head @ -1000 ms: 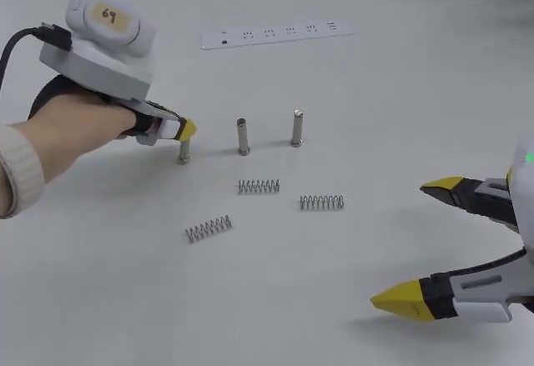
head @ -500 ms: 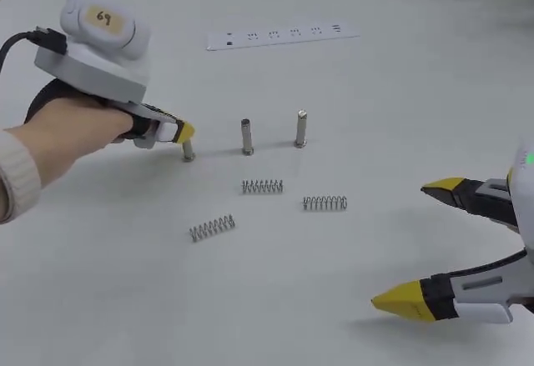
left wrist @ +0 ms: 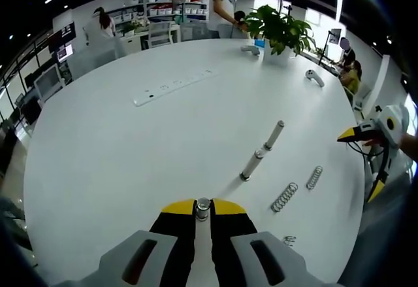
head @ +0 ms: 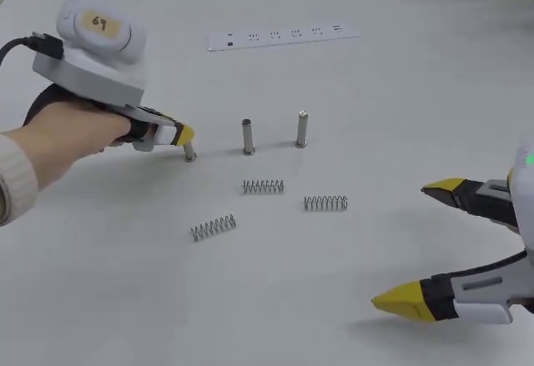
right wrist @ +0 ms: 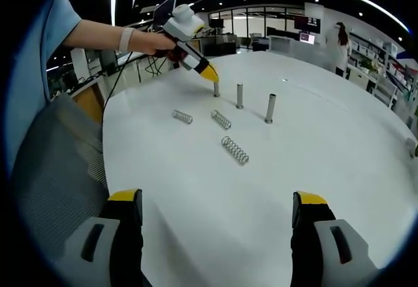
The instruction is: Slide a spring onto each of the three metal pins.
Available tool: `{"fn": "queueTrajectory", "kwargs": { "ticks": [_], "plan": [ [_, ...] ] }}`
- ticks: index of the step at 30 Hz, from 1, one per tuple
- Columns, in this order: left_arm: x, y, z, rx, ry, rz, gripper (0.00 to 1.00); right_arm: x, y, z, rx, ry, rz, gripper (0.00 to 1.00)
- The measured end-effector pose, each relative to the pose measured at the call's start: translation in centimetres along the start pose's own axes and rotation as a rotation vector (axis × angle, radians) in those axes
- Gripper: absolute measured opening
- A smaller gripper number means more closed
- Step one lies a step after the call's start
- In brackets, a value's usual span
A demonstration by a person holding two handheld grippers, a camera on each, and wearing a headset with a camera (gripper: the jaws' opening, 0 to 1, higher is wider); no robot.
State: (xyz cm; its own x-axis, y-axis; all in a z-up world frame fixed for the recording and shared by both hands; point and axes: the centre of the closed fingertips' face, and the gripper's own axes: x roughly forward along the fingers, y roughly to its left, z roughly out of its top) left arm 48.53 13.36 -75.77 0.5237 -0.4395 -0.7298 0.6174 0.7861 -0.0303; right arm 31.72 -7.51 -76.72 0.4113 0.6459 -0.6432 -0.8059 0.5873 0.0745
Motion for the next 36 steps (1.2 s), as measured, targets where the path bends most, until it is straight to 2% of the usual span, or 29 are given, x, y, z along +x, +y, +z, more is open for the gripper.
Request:
{"fn": "queueTrajectory", "kwargs": {
  "ticks": [10, 26, 34, 36],
  "plan": [
    [-0.25, -0.41, -0.29, 0.005, 0.003, -0.002, 0.00, 0.10, 0.16, -0.14, 0.002, -0.001, 0.001, 0.94],
    [0.04, -0.13, -0.63, 0.012, 0.016, -0.007, 0.00, 0.29, 0.19, -0.08, 0.002, -0.002, 0.002, 0.93],
    [0.21, 0.01, -0.91, 0.016, 0.016, -0.011, 0.04, 0.39, 0.29, -0.30, 0.004, 0.003, 0.005, 0.93],
    [0.24, 0.24, -0.90, 0.018, 0.014, -0.002, 0.08, 0.40, 0.28, -0.28, 0.004, 0.002, 0.005, 0.93]
  ]
}}
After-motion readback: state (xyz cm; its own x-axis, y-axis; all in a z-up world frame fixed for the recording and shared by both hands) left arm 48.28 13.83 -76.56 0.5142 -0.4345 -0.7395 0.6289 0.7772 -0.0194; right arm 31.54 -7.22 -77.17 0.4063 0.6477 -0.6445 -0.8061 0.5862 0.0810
